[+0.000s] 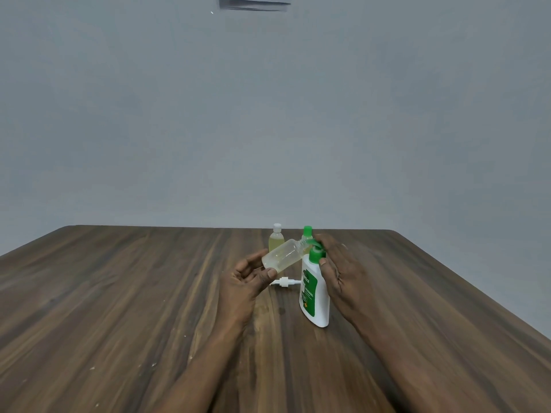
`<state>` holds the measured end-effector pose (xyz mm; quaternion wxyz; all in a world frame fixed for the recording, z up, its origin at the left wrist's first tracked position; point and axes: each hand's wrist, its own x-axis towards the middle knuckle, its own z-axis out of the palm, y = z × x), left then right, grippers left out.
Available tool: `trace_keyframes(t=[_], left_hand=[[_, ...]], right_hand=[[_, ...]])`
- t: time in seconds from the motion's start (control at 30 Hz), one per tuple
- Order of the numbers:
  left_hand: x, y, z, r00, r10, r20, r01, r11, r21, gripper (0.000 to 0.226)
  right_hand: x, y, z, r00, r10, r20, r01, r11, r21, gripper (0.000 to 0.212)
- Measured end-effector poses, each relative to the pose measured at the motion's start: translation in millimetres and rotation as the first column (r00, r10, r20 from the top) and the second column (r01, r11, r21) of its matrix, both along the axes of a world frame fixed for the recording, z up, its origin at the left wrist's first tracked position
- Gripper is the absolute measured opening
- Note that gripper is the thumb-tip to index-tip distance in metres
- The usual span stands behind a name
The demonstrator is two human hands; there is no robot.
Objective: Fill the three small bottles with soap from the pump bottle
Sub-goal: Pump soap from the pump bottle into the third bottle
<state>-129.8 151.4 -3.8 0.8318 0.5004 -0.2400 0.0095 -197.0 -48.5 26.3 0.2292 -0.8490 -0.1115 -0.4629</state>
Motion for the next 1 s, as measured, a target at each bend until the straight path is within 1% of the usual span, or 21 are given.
trace_keyframes(t=[0.17, 0.33, 0.5, 0.87, 1.0], left_hand=[[-0.1, 0.1, 0.7, 1.0, 0.004, 0.004, -0.004, 1.0, 0.002, 0.044], [-0.6, 0.8, 1.4, 1.0, -0.002, 0.004, 0.002, 1.0, -0.016, 0.05], [-0.4, 0.3, 0.3, 1.0, -0.015, 0.004, 0.015, 1.0, -0.014, 0.048], [1.0, 0.6, 1.0, 1.0, -0.017, -0.002, 0.017, 1.0, -0.019, 0.051], [1.6, 1.1, 0.5, 1.0, -0.012, -0.008, 0.012, 1.0, -0.008, 0.043]], right_hand=[[0.7, 1.4, 0.3, 0.999, 0.038, -0.003, -0.038, 0.999, 0.033, 0.045], [2.2, 1.6, 3.0, 1.0, 0.027, 0.002, -0.027, 0.999, 0.024, 0.046], [0.0, 0.7, 1.2, 1.0, -0.025, -0.018, 0.024, 0.999, -0.03, 0.042], [-2.4, 3.5, 5.1, 1.0, -0.015, -0.017, 0.015, 1.0, -0.018, 0.042], [-1.7, 3.9, 3.8, 0.999, -0.04, -0.009, 0.04, 0.998, -0.043, 0.044]])
